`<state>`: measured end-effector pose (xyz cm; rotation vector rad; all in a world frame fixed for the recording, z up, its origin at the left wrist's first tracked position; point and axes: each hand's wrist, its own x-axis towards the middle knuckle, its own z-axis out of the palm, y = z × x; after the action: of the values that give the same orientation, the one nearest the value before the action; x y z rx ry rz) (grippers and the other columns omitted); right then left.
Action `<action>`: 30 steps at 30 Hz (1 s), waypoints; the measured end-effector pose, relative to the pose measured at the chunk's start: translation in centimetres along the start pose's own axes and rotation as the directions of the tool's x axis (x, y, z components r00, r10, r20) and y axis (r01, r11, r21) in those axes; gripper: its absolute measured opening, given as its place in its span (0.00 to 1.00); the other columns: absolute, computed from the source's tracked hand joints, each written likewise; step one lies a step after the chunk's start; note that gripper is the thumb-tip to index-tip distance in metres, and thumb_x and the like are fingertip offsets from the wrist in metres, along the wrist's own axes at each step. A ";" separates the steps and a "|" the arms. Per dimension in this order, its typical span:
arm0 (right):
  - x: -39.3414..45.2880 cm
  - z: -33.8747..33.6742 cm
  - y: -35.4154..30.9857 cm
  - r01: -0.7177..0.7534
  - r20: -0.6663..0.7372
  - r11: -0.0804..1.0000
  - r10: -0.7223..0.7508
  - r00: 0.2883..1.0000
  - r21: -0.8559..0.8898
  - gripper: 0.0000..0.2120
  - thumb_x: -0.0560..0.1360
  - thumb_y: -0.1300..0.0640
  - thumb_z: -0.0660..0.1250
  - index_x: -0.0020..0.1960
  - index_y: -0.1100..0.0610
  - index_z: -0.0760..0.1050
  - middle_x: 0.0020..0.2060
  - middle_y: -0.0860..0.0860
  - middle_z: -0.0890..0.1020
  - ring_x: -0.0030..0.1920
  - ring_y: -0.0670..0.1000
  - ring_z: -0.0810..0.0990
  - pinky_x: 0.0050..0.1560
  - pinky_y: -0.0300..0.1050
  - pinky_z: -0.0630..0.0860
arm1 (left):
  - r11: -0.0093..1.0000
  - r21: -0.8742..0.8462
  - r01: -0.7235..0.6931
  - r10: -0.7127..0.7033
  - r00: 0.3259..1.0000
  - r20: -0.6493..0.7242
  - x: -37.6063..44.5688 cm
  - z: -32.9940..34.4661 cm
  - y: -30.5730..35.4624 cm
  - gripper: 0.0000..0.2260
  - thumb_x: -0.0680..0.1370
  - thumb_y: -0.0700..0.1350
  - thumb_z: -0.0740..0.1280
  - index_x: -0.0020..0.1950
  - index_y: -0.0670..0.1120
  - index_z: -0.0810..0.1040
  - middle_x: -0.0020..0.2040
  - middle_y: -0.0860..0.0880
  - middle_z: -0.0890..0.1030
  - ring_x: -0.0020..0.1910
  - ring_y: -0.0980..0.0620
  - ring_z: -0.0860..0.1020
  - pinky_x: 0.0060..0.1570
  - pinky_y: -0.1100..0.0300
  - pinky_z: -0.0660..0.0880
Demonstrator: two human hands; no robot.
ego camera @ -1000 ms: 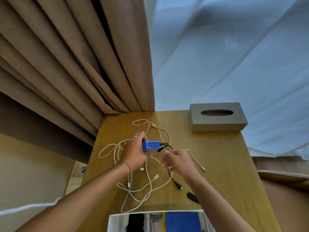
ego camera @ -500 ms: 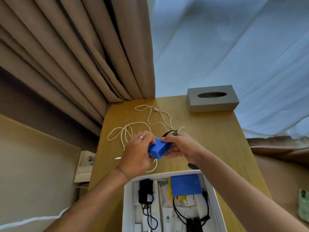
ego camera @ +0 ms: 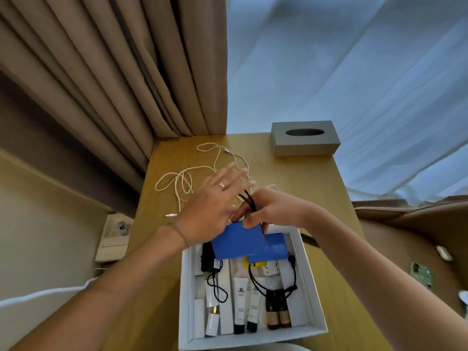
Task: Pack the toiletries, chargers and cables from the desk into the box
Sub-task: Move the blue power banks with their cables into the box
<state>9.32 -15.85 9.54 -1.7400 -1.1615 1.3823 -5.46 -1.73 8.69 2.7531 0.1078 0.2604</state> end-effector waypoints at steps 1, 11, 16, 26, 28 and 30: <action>-0.3 0.1 0.0 0.011 0.015 1.000 -0.010 1.000 -0.016 0.09 0.76 0.63 0.70 0.56 0.61 0.81 0.38 0.41 0.83 0.41 0.45 0.81 0.43 0.44 0.82 | 0.998 -0.066 0.011 -0.007 0.999 0.051 0.4 -0.1 0.3 0.21 0.79 0.43 0.67 0.71 0.52 0.71 0.76 0.51 0.69 0.79 0.51 0.58 0.74 0.48 0.60; -5.4 2.0 3.8 -0.018 -0.075 0.993 0.027 0.997 0.116 0.12 0.76 0.64 0.69 0.58 0.56 0.83 0.38 0.50 0.79 0.41 0.48 0.78 0.45 0.43 0.75 | 0.849 -0.456 0.266 -0.117 0.937 0.329 -2.4 0.4 0.3 0.13 0.84 0.47 0.59 0.42 0.49 0.75 0.31 0.50 0.75 0.30 0.54 0.72 0.33 0.55 0.71; -7.2 4.4 6.2 -0.222 -0.080 0.975 0.222 0.972 0.014 0.14 0.75 0.67 0.69 0.59 0.57 0.82 0.38 0.48 0.79 0.42 0.49 0.79 0.49 0.47 0.80 | 0.829 -0.446 0.336 -0.104 0.878 0.468 -4.4 2.8 1.5 0.13 0.84 0.46 0.59 0.43 0.47 0.79 0.29 0.58 0.72 0.27 0.60 0.67 0.31 0.67 0.66; -5.5 9.2 9.9 -0.599 -0.198 0.739 0.566 0.800 -0.307 0.08 0.74 0.63 0.72 0.53 0.57 0.80 0.47 0.51 0.84 0.48 0.53 0.84 0.49 0.48 0.84 | 0.731 -0.425 0.534 -0.117 0.711 0.693 -6.7 6.7 3.0 0.13 0.84 0.40 0.57 0.57 0.46 0.81 0.37 0.49 0.76 0.37 0.56 0.78 0.44 0.63 0.78; -5.0 9.6 10.3 -0.613 -0.171 0.700 0.598 0.783 -0.366 0.12 0.75 0.64 0.72 0.58 0.58 0.79 0.51 0.52 0.83 0.50 0.54 0.84 0.51 0.49 0.84 | 0.839 -0.315 0.444 -0.121 0.716 0.688 -6.9 7.1 3.3 0.11 0.84 0.42 0.58 0.54 0.50 0.80 0.37 0.53 0.78 0.36 0.56 0.77 0.42 0.61 0.77; -4.7 10.1 10.4 -0.619 -0.156 0.663 0.620 0.769 -0.421 0.16 0.76 0.63 0.71 0.62 0.59 0.76 0.52 0.54 0.81 0.50 0.54 0.83 0.50 0.48 0.83 | 0.938 -0.163 0.305 -0.117 0.725 0.679 -7.0 7.2 3.6 0.09 0.83 0.44 0.59 0.53 0.52 0.79 0.40 0.55 0.78 0.38 0.55 0.77 0.43 0.58 0.78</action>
<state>1.93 -24.99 -0.18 -2.6616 -0.9651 1.5615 -10.80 -8.43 2.32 2.3652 0.1822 -0.7245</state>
